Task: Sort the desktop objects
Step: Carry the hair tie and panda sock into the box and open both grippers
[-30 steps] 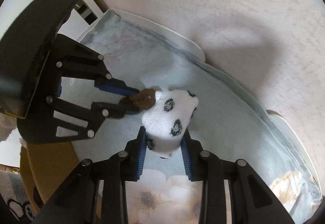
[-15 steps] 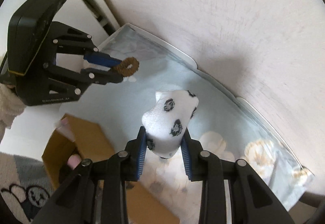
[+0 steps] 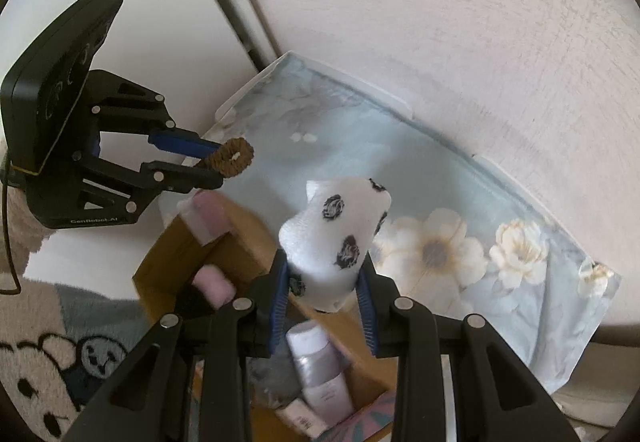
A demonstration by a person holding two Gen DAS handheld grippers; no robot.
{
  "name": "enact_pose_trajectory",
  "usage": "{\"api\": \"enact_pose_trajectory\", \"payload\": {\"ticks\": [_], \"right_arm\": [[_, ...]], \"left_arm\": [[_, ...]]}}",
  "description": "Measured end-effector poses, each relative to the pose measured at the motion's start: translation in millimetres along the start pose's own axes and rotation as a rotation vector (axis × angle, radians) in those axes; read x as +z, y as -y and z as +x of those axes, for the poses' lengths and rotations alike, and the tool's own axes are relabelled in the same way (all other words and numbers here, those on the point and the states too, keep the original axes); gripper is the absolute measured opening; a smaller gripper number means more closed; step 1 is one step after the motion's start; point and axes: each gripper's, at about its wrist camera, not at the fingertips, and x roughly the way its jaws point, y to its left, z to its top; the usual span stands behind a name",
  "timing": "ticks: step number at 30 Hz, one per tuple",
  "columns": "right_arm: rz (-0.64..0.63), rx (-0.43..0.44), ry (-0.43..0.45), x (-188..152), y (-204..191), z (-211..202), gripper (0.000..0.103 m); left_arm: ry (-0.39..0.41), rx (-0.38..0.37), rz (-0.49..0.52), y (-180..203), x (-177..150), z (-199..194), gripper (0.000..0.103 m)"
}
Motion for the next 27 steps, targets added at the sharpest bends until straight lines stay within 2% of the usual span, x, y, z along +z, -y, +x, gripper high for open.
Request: {"api": "enact_pose_trajectory", "payload": {"ticks": [17,27], "right_arm": [[-0.01,0.044,-0.066,-58.3,-41.8,6.3,0.029],[-0.005,0.045,-0.093,-78.8,-51.4,13.6,0.029]], "left_arm": [[-0.062,-0.03,0.027,51.8,-37.9,8.8,0.016],[-0.083,-0.031,0.0,60.3,-48.3,18.2,0.016]]}}
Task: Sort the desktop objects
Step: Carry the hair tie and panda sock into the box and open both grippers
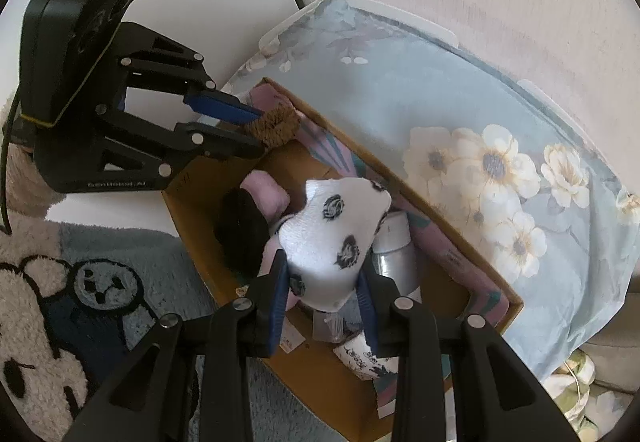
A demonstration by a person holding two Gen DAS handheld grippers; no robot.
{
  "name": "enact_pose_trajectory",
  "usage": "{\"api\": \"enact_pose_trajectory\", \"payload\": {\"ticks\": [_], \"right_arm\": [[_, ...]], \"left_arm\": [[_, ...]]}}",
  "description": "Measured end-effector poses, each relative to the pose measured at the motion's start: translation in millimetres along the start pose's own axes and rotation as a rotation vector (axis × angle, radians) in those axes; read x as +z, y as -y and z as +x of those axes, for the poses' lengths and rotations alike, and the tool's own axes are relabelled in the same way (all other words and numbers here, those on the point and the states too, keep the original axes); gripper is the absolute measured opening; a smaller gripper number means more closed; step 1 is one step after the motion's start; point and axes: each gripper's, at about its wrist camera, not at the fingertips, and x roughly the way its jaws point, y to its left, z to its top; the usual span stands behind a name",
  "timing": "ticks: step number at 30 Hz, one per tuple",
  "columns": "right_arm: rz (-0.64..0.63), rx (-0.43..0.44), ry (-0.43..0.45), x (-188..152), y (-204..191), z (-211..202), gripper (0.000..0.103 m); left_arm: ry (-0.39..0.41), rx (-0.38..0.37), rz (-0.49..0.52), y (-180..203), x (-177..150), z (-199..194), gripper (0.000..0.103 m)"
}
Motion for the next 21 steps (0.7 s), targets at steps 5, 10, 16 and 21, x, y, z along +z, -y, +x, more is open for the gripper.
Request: {"api": "enact_pose_trajectory", "payload": {"ticks": [5,10,16,21], "right_arm": [[-0.003,-0.011,-0.012,-6.7,-2.7,3.2,0.029],[0.005,-0.019,-0.029,-11.7,-2.9,9.2,0.029],[0.022,-0.029,-0.043,-17.4,-2.3,14.3,0.029],[0.03,-0.035,-0.042,-20.3,-2.8,12.8,0.029]], "left_arm": [[-0.016,0.007,-0.008,0.3,-5.9,7.5,0.016],[-0.028,0.006,-0.009,3.2,-10.9,14.5,0.016],[-0.042,0.011,-0.004,6.1,-16.5,22.1,0.016],[-0.043,0.012,0.001,8.0,-18.5,22.8,0.016]]}}
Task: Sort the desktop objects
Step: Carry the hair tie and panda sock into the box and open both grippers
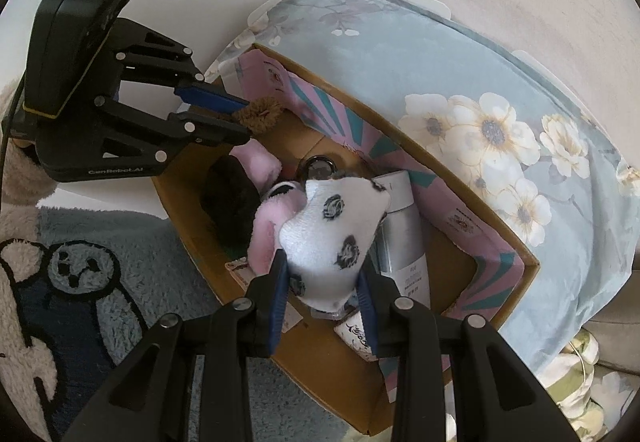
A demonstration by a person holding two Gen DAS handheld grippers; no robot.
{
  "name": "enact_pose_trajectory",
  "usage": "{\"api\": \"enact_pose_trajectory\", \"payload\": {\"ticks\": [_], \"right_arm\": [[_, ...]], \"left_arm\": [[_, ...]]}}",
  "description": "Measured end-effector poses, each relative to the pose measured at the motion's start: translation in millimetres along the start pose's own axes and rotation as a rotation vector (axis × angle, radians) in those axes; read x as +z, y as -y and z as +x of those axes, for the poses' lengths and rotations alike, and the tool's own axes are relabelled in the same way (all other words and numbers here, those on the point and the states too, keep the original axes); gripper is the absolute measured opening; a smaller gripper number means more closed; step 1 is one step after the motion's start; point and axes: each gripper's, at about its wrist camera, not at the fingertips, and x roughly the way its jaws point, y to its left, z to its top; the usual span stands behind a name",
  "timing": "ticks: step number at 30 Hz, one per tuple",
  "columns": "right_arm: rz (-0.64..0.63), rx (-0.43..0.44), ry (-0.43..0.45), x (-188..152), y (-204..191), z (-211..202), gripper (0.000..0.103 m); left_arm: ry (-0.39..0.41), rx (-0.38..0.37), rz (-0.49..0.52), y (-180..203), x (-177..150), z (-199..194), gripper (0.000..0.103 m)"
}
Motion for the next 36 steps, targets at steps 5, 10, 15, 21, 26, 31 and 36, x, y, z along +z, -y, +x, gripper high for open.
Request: {"api": "enact_pose_trajectory", "payload": {"ticks": [5,10,15,21,26,31,36], "right_arm": [[0.033,-0.02,0.0,0.8,3.3,1.6,0.042],[0.043,-0.039,0.027,0.7,2.2,-1.3,0.097],[0.05,-0.068,0.023,-0.8,1.4,1.2,0.102],[0.062,-0.071,0.037,-2.7,4.4,-0.5,0.102],[0.089,-0.086,0.057,-3.6,7.4,-9.2,0.102],[0.13,-0.121,0.08,-1.1,11.2,-21.5,0.102],[0.203,-0.184,0.108,2.6,16.7,-36.3,0.102]], "left_arm": [[-0.023,0.004,-0.006,1.7,1.3,2.2,0.021],[-0.011,0.049,-0.003,3.8,1.5,2.4,0.102],[0.017,0.042,-0.008,3.0,3.4,0.0,0.103],[0.019,0.04,-0.01,2.3,5.6,-2.5,0.103],[0.031,0.05,-0.007,2.8,6.5,-9.8,0.103],[0.06,0.06,-0.02,0.2,11.2,-25.2,0.103],[0.102,0.086,-0.093,-12.5,19.7,-44.8,0.103]]}}
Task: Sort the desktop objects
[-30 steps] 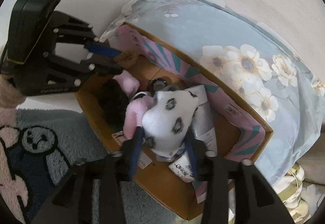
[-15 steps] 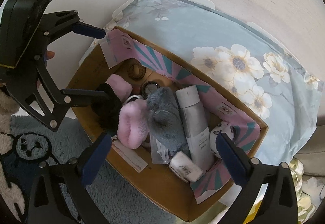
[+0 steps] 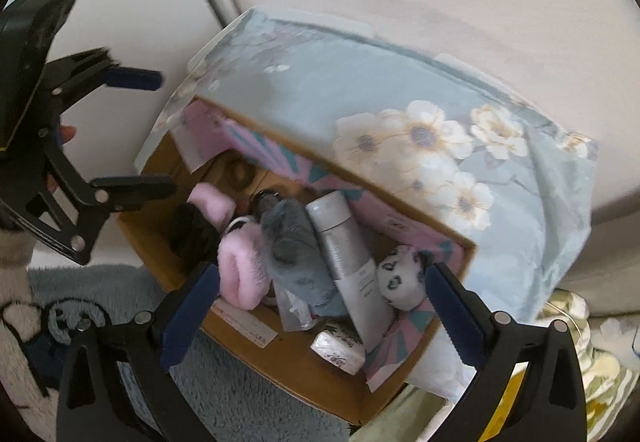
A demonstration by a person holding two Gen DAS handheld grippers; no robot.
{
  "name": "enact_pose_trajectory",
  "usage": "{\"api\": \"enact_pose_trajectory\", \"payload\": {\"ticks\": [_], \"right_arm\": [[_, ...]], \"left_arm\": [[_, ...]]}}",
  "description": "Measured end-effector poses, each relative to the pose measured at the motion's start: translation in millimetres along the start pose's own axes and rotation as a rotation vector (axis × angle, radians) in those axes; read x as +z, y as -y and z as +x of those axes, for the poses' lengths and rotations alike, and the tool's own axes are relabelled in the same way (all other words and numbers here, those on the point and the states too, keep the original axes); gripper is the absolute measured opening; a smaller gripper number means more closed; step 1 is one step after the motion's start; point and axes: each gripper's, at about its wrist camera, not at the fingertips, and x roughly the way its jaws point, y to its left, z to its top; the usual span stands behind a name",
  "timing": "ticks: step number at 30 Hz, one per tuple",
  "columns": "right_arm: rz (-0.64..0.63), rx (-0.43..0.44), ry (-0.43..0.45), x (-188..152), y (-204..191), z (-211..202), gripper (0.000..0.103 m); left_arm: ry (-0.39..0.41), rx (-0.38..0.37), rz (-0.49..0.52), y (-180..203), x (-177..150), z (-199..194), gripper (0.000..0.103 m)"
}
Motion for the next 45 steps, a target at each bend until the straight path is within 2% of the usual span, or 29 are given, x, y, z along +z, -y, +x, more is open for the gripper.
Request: {"api": "enact_pose_trajectory", "payload": {"ticks": [4,9,15,21,32,45], "right_arm": [[0.099,-0.066,0.043,4.7,10.7,-11.7,0.102],[0.247,-0.177,0.121,11.5,30.0,-28.6,0.102],[0.364,-0.21,0.193,15.1,37.2,-45.8,0.102],[0.386,-0.275,0.232,14.8,29.4,-57.1,0.102],[0.432,-0.34,0.257,-1.9,11.6,-52.0,0.102],[0.444,-0.331,0.251,-5.2,9.9,-48.0,0.102]], "left_arm": [[0.036,0.011,-0.096,-16.5,7.5,-9.9,0.103],[0.111,0.063,-0.224,-34.5,13.6,-25.8,0.103],[0.186,0.163,-0.296,-43.1,20.1,-45.6,0.103],[0.219,0.201,-0.354,-48.2,18.4,-55.6,0.103],[0.25,0.193,-0.415,-38.8,-1.2,-61.4,0.103],[0.254,0.192,-0.421,-38.1,-7.1,-57.6,0.103]]}}
